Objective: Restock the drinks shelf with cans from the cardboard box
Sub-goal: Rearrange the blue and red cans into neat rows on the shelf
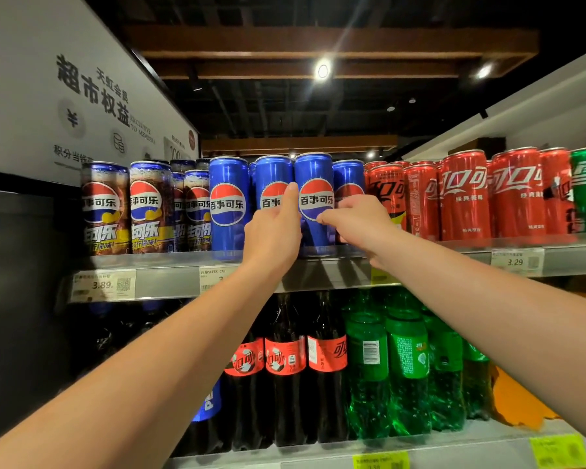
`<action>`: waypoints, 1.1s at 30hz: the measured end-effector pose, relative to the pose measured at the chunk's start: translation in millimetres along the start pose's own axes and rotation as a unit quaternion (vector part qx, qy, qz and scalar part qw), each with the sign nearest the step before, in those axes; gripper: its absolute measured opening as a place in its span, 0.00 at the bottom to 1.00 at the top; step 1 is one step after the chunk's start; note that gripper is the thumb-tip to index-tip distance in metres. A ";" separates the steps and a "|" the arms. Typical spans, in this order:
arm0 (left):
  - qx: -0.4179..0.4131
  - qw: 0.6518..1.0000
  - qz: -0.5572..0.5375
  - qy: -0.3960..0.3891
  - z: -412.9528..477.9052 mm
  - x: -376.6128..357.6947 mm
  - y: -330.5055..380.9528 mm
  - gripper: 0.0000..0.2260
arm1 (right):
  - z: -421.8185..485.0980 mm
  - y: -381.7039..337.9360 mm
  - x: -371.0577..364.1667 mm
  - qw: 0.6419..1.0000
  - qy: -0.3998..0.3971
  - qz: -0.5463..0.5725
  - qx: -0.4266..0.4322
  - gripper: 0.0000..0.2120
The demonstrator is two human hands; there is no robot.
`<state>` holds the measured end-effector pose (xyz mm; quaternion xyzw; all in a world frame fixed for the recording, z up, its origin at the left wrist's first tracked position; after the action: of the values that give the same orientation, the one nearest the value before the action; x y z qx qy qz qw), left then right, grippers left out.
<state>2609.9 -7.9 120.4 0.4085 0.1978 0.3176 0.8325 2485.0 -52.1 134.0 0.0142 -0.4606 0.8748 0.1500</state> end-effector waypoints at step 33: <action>-0.036 0.880 0.474 -0.010 -191.0 76.8 17.6 0.08 | -136.2 29.7 90.5 0.881 -0.214 -0.349 0.237 0.12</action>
<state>2546.2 159.3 16.9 0.4268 -0.0399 0.6771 0.5982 2405.8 65.0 46.6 0.3959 -0.2261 0.8245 0.3352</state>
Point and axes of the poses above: each hand's wrist, its own z-axis towards the middle knuckle, its own x-axis out of the back of the hand, y = z × x, the point moved 2 cm from there along z, towards the middle knuckle, and after that the axes turned 11 degrees about y, right-handed, at the moved point
